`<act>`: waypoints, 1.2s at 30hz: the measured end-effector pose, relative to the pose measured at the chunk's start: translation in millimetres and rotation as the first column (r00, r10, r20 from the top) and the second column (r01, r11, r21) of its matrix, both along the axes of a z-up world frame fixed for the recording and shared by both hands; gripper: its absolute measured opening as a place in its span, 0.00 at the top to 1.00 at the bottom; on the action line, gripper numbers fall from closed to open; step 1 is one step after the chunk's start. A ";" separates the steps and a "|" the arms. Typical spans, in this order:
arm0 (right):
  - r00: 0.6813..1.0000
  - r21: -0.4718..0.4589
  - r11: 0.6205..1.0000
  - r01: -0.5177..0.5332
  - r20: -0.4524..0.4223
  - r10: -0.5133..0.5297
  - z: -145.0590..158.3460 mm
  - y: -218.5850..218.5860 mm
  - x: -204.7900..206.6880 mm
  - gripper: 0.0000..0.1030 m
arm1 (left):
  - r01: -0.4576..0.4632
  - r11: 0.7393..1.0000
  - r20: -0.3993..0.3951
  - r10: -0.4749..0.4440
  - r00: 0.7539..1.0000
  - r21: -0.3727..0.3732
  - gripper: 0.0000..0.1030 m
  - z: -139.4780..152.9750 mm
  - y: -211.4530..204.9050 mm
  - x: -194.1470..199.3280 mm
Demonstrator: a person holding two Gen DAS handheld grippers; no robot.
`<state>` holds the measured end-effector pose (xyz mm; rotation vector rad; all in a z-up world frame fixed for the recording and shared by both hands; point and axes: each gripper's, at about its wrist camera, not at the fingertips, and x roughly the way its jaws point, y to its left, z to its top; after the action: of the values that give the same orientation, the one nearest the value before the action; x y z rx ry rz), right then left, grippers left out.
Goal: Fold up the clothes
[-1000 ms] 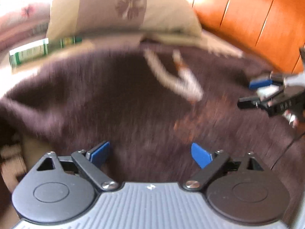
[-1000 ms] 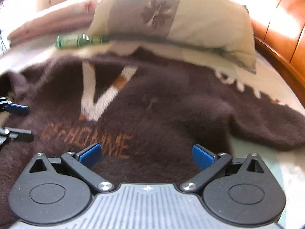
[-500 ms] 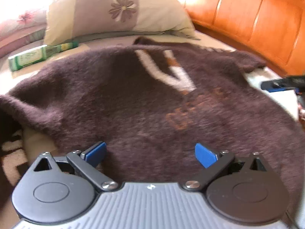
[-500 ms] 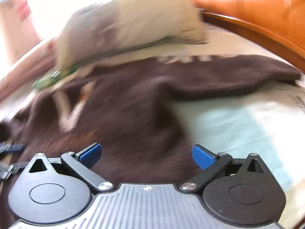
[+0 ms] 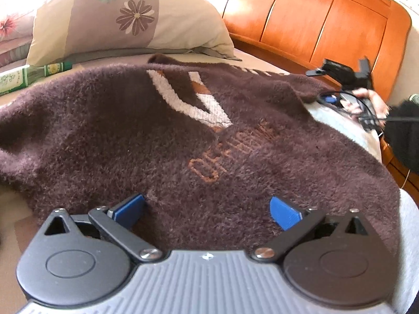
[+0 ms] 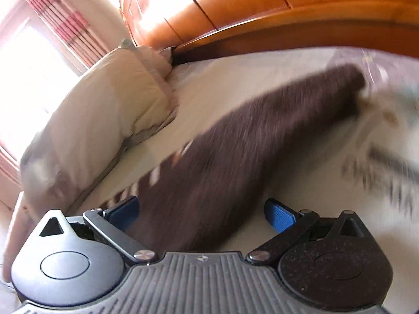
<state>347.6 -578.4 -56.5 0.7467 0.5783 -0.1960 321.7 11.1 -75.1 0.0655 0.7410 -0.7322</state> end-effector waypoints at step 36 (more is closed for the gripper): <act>0.999 -0.371 0.928 -0.046 -0.033 0.037 90.5 -28.5 45.8 0.00 | 0.001 1.000 0.015 -0.001 1.000 -0.029 0.01 -2.2 4.3 2.5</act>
<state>393.4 -607.0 34.0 0.3635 0.5596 -0.2673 324.1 15.4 -77.3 0.0445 0.7161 -0.7425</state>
